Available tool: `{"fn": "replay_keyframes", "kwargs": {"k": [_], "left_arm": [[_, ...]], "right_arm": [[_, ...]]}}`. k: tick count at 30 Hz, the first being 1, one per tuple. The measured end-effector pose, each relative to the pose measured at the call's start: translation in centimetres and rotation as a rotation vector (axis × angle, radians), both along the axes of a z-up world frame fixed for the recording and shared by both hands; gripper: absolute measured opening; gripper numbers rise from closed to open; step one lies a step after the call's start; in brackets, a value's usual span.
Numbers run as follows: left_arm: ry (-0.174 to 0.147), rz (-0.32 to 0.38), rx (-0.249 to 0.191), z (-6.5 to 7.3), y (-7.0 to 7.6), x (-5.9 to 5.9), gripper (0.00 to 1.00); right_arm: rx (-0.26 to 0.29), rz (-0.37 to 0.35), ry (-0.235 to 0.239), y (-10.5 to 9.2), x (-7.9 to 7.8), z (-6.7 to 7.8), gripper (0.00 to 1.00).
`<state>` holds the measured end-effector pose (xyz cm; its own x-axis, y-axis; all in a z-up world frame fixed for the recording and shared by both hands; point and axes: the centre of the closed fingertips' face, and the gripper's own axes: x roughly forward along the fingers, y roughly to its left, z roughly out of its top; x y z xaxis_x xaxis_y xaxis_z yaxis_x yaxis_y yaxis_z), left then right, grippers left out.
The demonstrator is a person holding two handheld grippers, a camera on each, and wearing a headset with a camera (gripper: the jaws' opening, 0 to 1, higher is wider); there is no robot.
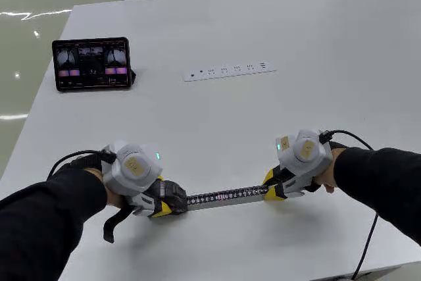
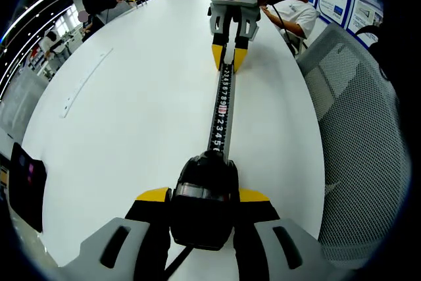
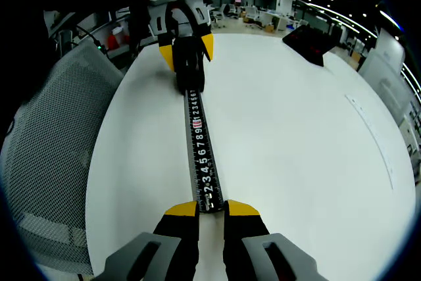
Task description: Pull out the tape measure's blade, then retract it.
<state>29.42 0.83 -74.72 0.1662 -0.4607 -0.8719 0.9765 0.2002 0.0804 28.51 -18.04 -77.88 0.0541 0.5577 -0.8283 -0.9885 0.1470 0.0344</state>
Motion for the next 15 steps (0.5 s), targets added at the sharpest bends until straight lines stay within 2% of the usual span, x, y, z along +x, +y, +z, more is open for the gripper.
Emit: {"fn": "replay_keyframes", "kwargs": {"k": [15], "left_arm": [[0.0,-0.001,0.002,-0.03,0.01,-0.01,0.31]], "right_arm": [[-0.006,-0.002,0.001,-0.67,-0.04,-0.03,0.09]]}}
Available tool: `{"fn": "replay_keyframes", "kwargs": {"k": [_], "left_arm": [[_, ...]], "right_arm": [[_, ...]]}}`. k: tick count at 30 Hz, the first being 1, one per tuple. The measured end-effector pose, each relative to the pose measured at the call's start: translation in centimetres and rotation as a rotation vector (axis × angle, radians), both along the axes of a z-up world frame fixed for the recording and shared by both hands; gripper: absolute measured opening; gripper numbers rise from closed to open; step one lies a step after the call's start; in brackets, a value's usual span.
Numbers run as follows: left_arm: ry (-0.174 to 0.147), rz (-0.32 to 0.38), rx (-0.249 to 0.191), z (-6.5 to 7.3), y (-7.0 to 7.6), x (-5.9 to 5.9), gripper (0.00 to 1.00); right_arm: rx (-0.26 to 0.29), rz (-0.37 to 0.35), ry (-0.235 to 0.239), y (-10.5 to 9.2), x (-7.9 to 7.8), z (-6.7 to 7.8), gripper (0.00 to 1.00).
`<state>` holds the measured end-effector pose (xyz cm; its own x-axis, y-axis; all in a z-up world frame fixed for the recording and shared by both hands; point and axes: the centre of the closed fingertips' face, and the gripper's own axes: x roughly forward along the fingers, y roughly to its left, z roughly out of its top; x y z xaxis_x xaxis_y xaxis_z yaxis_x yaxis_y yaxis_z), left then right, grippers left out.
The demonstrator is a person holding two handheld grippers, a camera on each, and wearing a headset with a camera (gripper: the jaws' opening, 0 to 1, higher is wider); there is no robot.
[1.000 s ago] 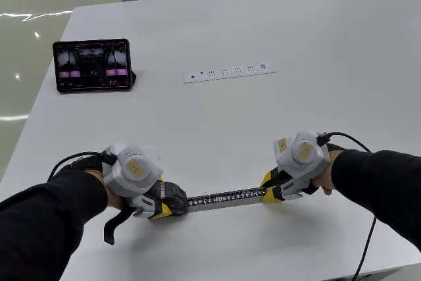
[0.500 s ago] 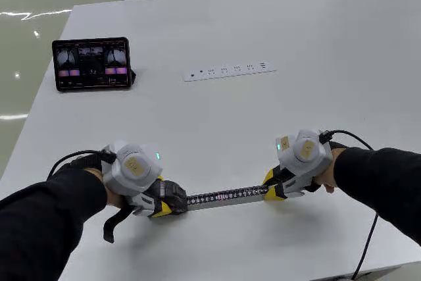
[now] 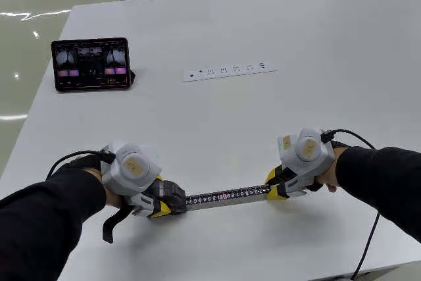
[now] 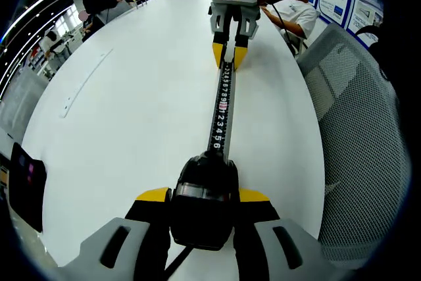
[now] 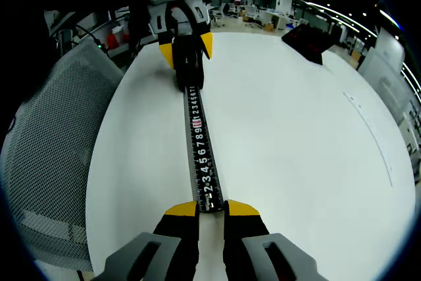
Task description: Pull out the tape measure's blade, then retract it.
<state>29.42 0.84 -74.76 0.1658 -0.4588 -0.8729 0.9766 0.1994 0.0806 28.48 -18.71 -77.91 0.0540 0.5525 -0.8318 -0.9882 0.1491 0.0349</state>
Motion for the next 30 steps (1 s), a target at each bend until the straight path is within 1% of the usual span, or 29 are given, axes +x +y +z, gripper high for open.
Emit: {"fn": "replay_keyframes", "kwargs": {"k": [30], "left_arm": [[-0.001,-0.005,0.003,0.0,-0.1,0.0,0.31]], "right_arm": [[-0.021,-0.011,-0.002,-1.5,0.0,0.0,0.1]]}}
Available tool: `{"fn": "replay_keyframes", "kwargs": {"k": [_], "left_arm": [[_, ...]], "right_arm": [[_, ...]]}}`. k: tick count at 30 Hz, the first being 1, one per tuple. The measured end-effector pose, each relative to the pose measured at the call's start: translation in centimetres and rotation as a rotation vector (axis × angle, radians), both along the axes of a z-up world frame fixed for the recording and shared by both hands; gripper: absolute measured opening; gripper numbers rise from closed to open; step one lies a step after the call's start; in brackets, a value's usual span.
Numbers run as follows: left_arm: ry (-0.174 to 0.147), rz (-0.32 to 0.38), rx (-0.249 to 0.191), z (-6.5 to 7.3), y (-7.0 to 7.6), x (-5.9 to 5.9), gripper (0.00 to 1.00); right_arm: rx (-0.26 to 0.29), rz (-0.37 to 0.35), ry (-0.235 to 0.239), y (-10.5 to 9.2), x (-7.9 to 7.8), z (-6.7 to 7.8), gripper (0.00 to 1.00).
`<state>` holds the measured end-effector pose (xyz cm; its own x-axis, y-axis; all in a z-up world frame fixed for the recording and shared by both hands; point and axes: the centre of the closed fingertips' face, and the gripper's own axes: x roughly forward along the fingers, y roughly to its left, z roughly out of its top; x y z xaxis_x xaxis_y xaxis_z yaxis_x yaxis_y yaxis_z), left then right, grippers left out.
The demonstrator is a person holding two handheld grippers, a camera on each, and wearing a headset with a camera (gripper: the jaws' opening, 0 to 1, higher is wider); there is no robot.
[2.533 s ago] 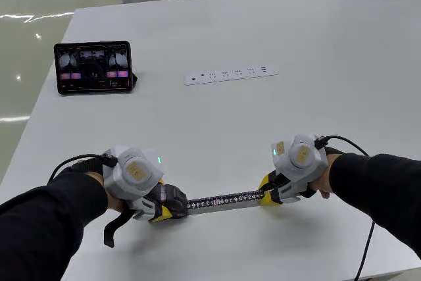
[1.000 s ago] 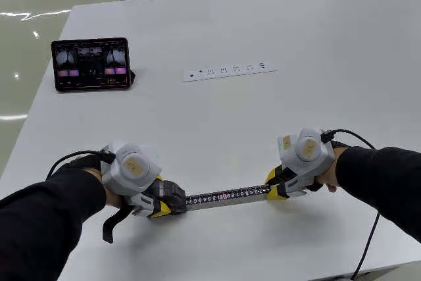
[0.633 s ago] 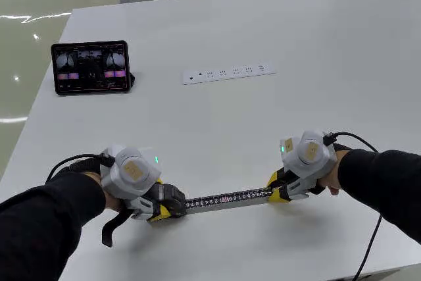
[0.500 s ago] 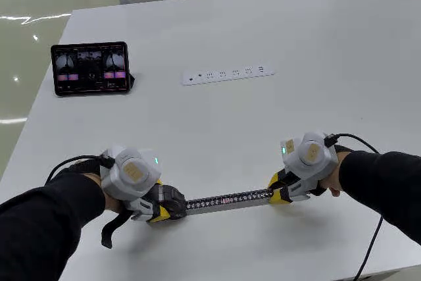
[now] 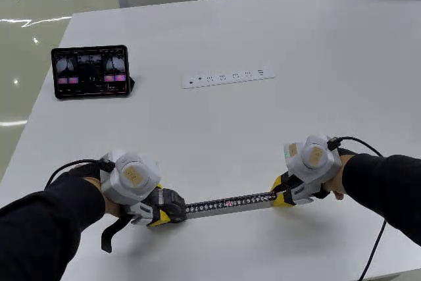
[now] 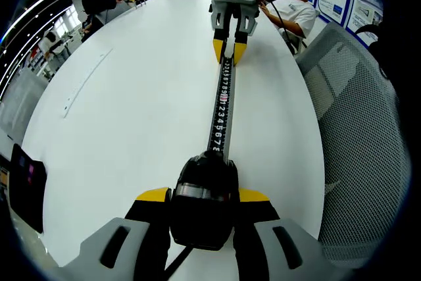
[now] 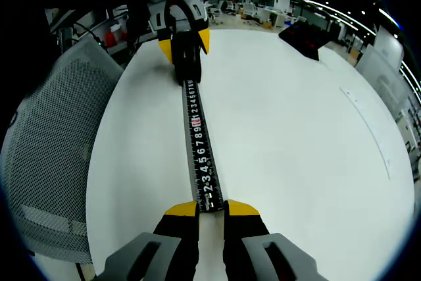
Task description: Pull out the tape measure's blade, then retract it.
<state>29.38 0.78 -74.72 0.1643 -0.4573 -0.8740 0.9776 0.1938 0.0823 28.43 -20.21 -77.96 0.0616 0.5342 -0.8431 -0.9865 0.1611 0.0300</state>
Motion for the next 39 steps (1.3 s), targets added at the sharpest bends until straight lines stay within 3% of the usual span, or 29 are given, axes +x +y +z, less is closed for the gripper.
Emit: {"fn": "replay_keyframes", "kwargs": {"k": [39], "left_arm": [[-0.005,0.006,-0.001,0.0,0.0,0.0,0.31]], "right_arm": [[-0.018,-0.015,0.002,-2.0,0.0,0.0,0.09]]}}
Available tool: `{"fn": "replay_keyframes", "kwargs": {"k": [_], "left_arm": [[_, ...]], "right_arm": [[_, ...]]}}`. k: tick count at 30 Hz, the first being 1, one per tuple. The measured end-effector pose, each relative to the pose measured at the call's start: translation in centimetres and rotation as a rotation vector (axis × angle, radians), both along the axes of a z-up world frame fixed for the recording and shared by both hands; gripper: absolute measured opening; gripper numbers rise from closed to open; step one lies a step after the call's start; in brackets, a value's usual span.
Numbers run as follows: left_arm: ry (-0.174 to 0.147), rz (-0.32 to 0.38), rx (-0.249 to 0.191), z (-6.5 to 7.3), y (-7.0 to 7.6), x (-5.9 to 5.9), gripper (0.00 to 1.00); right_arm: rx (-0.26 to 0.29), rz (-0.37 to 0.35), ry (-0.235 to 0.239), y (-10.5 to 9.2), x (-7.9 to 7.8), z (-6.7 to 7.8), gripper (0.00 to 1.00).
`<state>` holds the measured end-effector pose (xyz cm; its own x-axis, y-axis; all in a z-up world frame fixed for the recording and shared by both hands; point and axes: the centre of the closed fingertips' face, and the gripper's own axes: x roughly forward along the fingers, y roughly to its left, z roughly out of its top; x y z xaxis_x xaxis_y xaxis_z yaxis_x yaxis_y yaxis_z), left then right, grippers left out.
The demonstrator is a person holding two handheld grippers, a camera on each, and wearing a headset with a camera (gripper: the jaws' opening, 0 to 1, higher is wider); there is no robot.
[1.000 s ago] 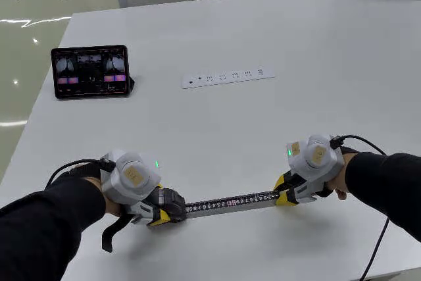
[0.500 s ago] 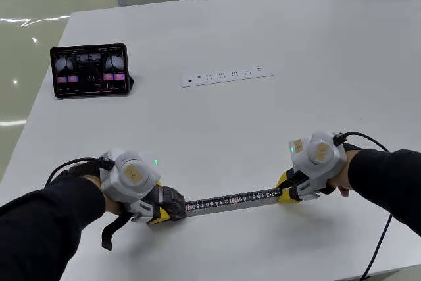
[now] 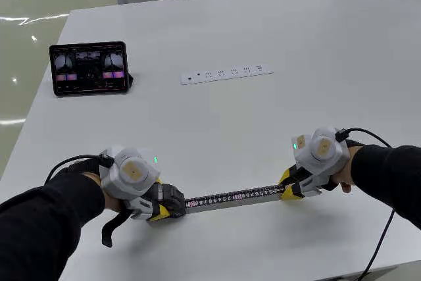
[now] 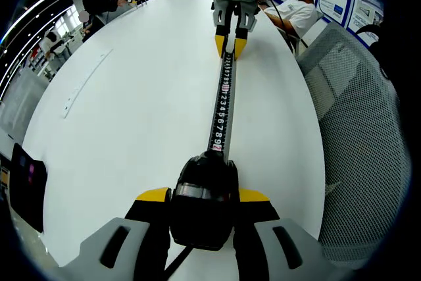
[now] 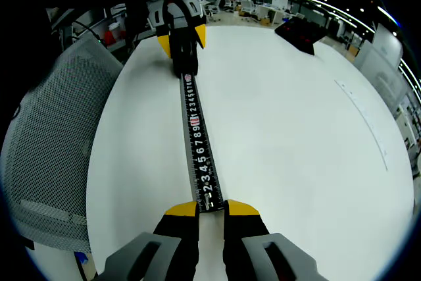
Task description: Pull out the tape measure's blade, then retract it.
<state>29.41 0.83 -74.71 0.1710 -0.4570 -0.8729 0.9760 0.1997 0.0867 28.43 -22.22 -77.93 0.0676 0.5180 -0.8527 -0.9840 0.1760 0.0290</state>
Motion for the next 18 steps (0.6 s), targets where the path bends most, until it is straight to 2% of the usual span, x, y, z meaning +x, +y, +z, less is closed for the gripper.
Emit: {"fn": "replay_keyframes", "kwargs": {"k": [18], "left_arm": [[-0.001,0.0,-0.002,-0.02,-0.02,0.0,0.31]], "right_arm": [[-0.005,-0.012,0.003,-0.77,0.01,0.0,0.09]]}}
